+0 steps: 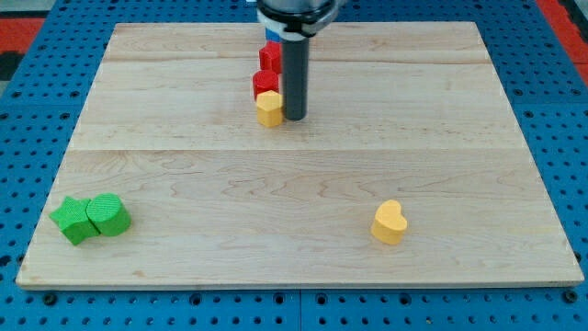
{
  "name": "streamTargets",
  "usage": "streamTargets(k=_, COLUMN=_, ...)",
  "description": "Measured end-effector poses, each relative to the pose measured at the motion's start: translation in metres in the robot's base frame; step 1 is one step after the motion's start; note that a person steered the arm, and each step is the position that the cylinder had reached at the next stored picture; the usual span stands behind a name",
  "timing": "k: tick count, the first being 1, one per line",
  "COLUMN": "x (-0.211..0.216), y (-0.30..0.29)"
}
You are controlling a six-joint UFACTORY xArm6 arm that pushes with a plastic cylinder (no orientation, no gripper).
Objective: Push yellow heart to the bottom center
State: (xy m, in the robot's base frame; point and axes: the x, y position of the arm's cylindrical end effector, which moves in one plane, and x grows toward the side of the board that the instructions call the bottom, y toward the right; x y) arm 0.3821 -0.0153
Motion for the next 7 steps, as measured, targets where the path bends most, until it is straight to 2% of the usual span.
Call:
streamTargets(k=1, x=0.015, y=0.028)
streamTargets(k=2, x=0.065, y=0.064)
streamTargets(k=3, x=0.091, y=0.151)
streamTargets(k=5, x=0.195, y=0.226)
streamTargets(k=6, x=0.213, y=0.174)
streamTargets(k=7, x=0.170, y=0.120)
